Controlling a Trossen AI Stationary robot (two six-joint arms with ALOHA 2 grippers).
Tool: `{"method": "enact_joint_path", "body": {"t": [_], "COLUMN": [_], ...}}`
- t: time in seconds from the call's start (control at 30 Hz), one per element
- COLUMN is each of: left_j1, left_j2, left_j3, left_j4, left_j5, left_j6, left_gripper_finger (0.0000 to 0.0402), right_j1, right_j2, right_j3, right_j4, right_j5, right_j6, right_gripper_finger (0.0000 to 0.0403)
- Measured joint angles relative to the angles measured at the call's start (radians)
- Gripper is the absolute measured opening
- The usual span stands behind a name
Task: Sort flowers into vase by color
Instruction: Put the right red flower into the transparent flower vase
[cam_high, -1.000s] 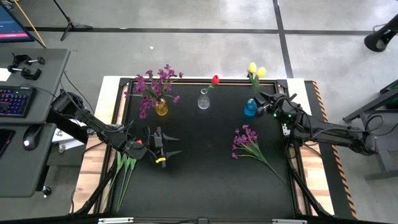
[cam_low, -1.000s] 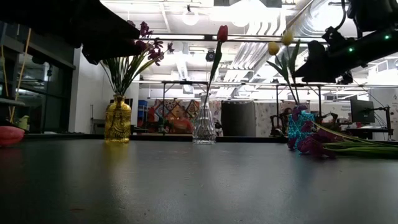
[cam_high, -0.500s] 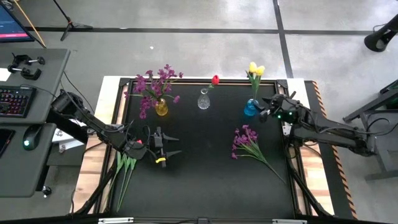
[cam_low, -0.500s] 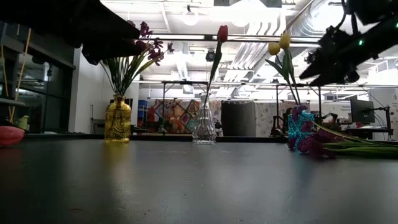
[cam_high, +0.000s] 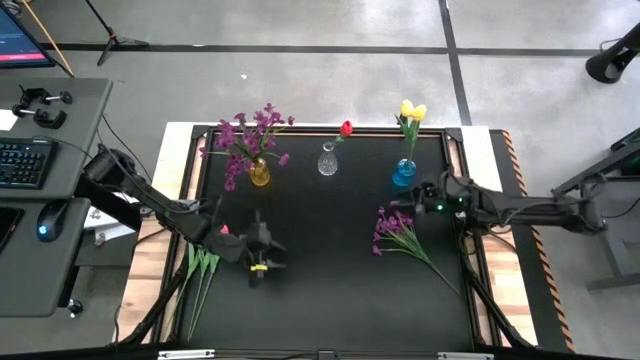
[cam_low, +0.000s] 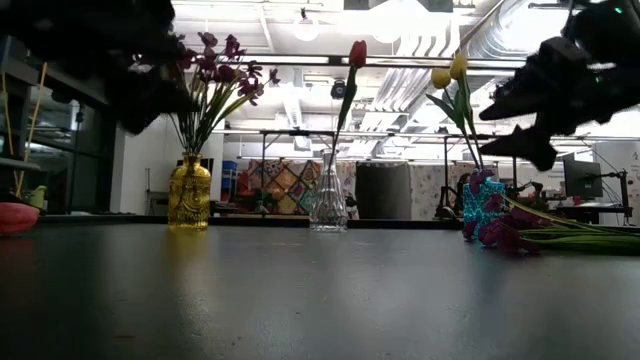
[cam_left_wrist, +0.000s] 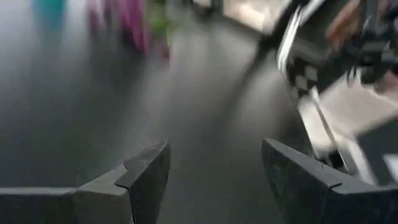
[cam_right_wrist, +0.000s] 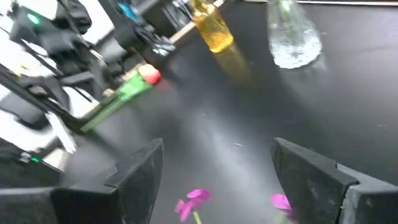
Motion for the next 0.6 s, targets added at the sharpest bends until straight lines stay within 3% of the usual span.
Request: {"method": "enact_joint_path", "body": {"t": [0.13,0.33,0.47,0.6], "left_j1": [-0.008,-0.042,-0.090,-0.166], "left_j2": [0.014,0.101,0.152,0.186], "left_j3": [0.177,0.441,0.481,0.452], "left_j4": [-0.481,-1.111,-1.276,-1.379], "left_j5": [0.085,0.089,0.126,0.227], "left_j6": [-0.170,-0.351,-0.497,-0.694], "left_gripper_finger": [0.0232,0.0217,0.0215,0.0215], "right_j1": [0.086,0.211,0.260,0.283], "right_j2": [0.021,0.062,0.086,0.119], "right_j3": [-0.119,-0.106,-0.103,-0.076], "right_j4": [0.246,0.340,0.473,0.479], "right_j5": [0.086,0.274,0.318,0.358], "right_j6": [0.057,0.033,-0.021,-0.027], "right_gripper_finger": [0.0286,0.0286,0.0286,0.0286]}}
